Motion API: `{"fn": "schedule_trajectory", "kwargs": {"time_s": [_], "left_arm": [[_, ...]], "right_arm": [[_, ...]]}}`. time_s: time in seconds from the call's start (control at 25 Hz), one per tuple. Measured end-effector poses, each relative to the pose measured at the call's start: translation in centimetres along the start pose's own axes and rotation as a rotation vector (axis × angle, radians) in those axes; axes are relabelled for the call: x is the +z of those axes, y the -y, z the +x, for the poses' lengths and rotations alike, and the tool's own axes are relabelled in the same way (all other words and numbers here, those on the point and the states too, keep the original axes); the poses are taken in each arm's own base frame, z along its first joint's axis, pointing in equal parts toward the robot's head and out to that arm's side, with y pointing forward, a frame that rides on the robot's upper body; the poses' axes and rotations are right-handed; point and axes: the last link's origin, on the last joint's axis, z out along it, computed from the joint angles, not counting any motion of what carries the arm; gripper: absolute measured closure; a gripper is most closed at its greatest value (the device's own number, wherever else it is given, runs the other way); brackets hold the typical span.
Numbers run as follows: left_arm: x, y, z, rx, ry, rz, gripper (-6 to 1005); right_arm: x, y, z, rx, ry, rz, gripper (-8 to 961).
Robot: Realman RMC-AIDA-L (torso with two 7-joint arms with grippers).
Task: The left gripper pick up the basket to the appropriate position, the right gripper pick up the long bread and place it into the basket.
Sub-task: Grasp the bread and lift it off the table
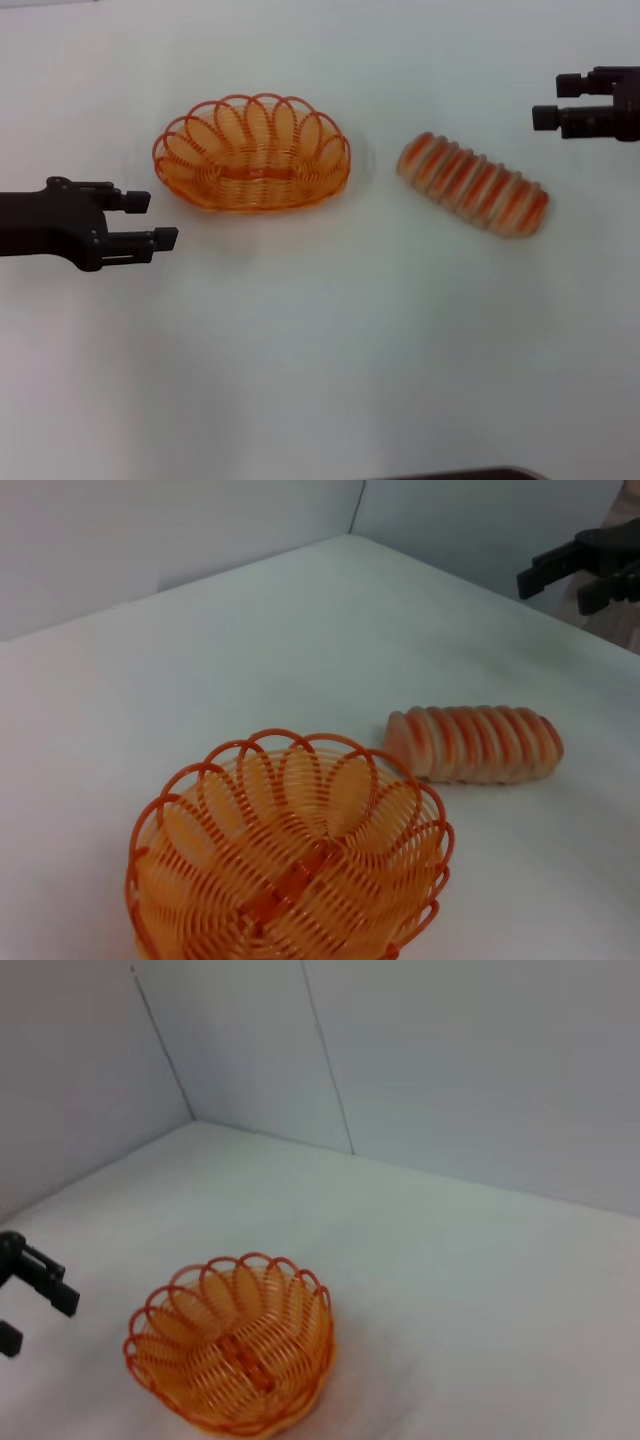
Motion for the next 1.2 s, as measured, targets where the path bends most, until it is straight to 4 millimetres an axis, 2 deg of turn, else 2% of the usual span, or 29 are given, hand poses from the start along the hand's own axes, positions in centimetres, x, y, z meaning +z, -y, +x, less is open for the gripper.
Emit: {"fn": "schedule_trajectory", "kwargs": {"time_s": [0.4,0.64,0.88,1.2], "left_arm": [[0.1,0.1,0.4,0.005,-0.009,-0.004,357],[-0.1,0.1,0.4,0.008,-0.011,-0.003,357],[-0.2,0.1,0.5,0.012,-0.011,-0.001,358],[-0.3,0.2,0.7,0.019,-0.009,0.003,358]], "right_arm": [[0.9,0.0,-2.3,0.168,-0.073,-0.027,176],[2.2,-0.1,-3.5,0.240,-0.167,-0.017,176],[3.5,0.2,-4.4,0.257,-0.325,0.065,177],[5.4,-0.2,-6.2,0.177,-0.530,0.146,178]]}}
